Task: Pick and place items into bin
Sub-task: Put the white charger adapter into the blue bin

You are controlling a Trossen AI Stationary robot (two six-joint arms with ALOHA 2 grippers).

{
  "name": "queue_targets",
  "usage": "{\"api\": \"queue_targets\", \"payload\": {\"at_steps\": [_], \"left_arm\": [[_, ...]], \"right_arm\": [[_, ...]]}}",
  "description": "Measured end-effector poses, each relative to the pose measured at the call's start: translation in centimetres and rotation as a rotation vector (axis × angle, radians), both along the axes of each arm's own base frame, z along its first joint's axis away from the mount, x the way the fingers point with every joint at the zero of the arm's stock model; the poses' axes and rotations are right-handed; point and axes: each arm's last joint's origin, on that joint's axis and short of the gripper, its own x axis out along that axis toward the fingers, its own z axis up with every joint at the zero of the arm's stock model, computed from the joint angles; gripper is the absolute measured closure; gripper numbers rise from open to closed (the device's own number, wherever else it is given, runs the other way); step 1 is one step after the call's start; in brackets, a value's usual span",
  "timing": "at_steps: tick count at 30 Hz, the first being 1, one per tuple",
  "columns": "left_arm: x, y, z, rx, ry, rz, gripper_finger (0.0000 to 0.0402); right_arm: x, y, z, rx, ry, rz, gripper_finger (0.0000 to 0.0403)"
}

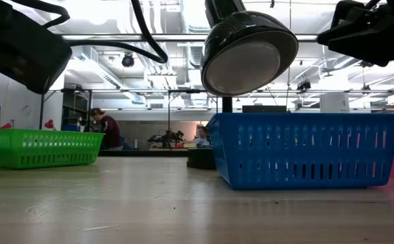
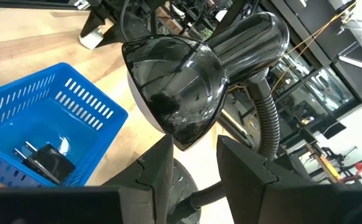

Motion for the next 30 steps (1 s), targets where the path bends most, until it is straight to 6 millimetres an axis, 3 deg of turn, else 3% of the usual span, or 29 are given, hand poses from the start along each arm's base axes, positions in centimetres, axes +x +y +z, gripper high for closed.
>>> {"api": "queue_targets", "payload": {"at_steps": [14,21,30], "left_arm": [[0.1,0.0,0.0,0.001,-0.009,0.003,0.0266],[1.2,-0.3,0.4,0.012,-0.177,-0.054,0.0266],[1.6,0.2,1.0,0.024,-0.23,-0.101,0.0266]], "right_arm": [[0.0,0.0,0.0,-0.028,-0.001,0.004,0.0291],[0.0,0.0,0.0,-0.028,-0.001,0.004,0.0291],[0.0,0.0,0.0,-0.02,-0.001,0.003,0.0291]]}}
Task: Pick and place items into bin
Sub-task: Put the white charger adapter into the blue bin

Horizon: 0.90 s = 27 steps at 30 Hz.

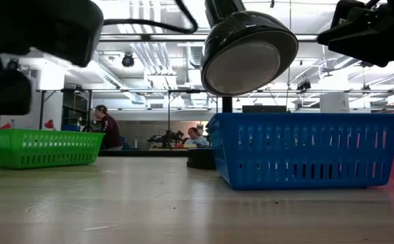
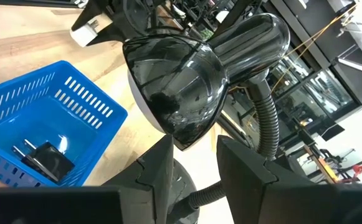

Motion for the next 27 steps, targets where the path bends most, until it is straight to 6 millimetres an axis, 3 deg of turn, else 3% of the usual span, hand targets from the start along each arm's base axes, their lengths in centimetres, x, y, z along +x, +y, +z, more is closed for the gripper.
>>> {"api": "queue_targets", "payload": {"at_steps": [19,27], "left_arm": [[6.3,3.1,3.8,0.15,-0.635,-0.12,0.0266],[7.1,3.7,2.9,0.329,-0.676,-0.101,0.0266]], "right_arm": [[0.0,0.0,0.0,0.002,0.001,0.0,0.0291],[0.0,0.0,0.0,0.001,0.002,0.0,0.0291]]}}
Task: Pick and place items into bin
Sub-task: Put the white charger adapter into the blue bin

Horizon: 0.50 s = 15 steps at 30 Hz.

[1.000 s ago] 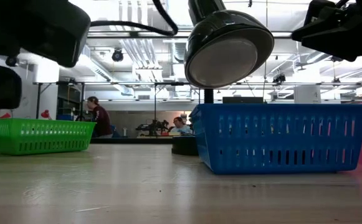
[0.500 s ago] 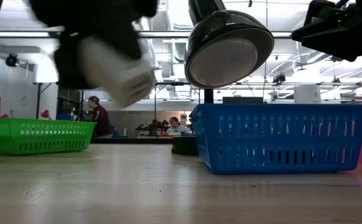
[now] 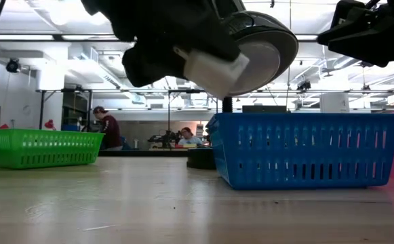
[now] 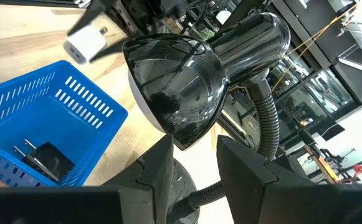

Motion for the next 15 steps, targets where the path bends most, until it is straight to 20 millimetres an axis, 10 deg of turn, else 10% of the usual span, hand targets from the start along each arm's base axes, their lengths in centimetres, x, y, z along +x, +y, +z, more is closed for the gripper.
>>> {"api": "queue_targets", "payload": {"at_steps": [15], "left_arm": [[0.58,0.26,0.19,0.117,-0.121,0.115,0.0266]], "right_arm": [[0.0,0.0,0.01,0.0,0.0,0.0,0.0291]]}}
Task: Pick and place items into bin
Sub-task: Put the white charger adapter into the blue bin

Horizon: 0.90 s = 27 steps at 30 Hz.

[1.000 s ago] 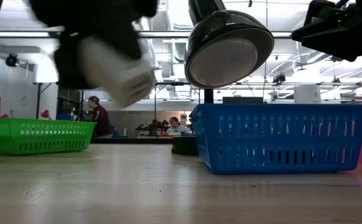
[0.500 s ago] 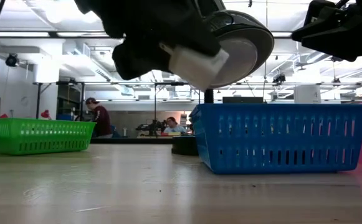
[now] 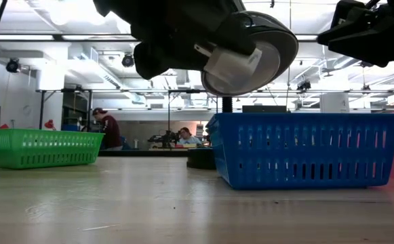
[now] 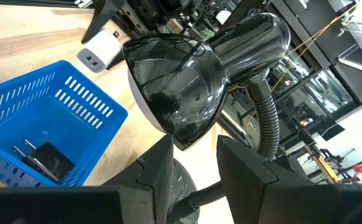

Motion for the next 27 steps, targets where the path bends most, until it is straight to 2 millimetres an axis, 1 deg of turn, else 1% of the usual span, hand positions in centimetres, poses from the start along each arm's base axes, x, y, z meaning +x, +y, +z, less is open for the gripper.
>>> {"api": "queue_targets", "payload": {"at_steps": [4,8,13,27], "left_arm": [[0.3,0.2,-0.5,0.008,-0.01,0.024,0.0266],[1.0,-0.1,-1.5,0.025,-0.04,0.01,0.0266],[1.6,-0.2,-2.4,0.067,-0.036,0.015,0.0266],[1.7,0.2,-2.7,0.079,-0.03,0.022,0.0266]], "right_arm": [[0.0,0.0,0.0,0.0,0.0,0.0,0.0291],[0.0,0.0,0.0,0.0,0.0,0.0,0.0291],[0.0,0.0,0.0,0.001,-0.002,0.001,0.0291],[0.0,0.0,0.0,0.006,-0.001,0.0,0.0291]]}}
